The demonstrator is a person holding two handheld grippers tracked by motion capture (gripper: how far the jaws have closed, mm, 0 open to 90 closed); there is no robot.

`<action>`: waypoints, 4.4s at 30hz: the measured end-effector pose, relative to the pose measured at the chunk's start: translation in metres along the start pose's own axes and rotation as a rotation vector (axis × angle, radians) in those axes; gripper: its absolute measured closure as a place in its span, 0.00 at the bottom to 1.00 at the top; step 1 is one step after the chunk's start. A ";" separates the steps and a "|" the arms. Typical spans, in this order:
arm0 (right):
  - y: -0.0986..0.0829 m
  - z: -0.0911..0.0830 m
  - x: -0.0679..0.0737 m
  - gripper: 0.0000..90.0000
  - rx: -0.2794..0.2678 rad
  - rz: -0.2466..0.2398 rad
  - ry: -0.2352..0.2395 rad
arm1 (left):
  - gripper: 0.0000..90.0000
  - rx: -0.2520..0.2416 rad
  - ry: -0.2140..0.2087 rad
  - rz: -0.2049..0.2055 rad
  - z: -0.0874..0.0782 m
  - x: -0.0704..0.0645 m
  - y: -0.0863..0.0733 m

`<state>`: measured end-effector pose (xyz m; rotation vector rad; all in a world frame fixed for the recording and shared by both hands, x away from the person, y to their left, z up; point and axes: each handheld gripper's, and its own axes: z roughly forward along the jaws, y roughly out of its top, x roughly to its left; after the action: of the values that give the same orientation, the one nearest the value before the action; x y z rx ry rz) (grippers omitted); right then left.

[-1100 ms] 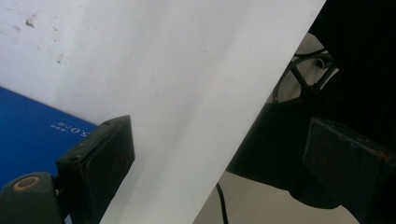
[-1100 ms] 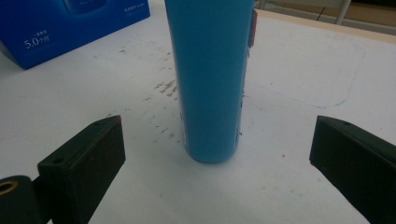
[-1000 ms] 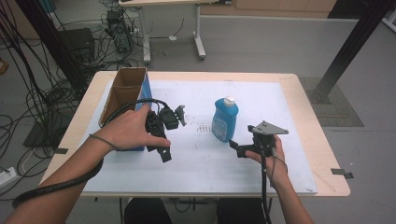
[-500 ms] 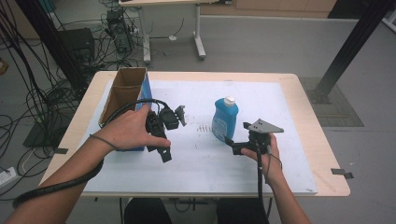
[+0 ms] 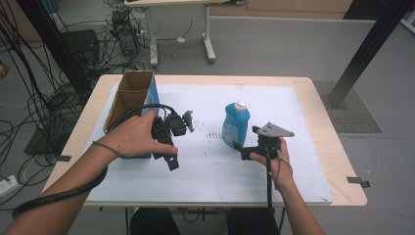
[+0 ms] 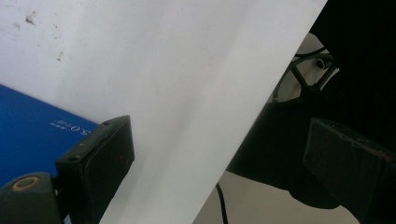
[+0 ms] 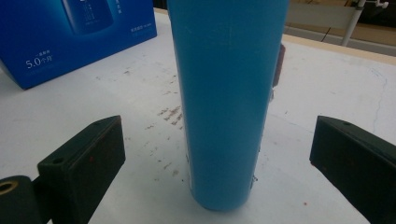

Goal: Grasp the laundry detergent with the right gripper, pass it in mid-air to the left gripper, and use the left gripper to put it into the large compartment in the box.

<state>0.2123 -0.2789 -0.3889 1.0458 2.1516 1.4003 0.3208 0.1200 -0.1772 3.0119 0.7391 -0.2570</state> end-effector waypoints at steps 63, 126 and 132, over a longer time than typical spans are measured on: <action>-0.006 0.008 -0.001 0.04 -0.022 0.042 -0.014 | 0.10 0.002 0.003 -0.013 -0.002 -0.002 0.000; -0.007 0.009 0.000 0.04 -0.034 0.045 -0.011 | 0.10 0.003 0.002 -0.006 -0.002 -0.003 0.002; -0.007 0.008 0.000 0.04 -0.036 0.043 -0.010 | 0.10 0.003 -0.001 -0.003 -0.002 -0.002 0.002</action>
<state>0.2147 -0.2756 -0.3989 1.0890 2.1009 1.4447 0.3200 0.1177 -0.1749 3.0132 0.7434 -0.2600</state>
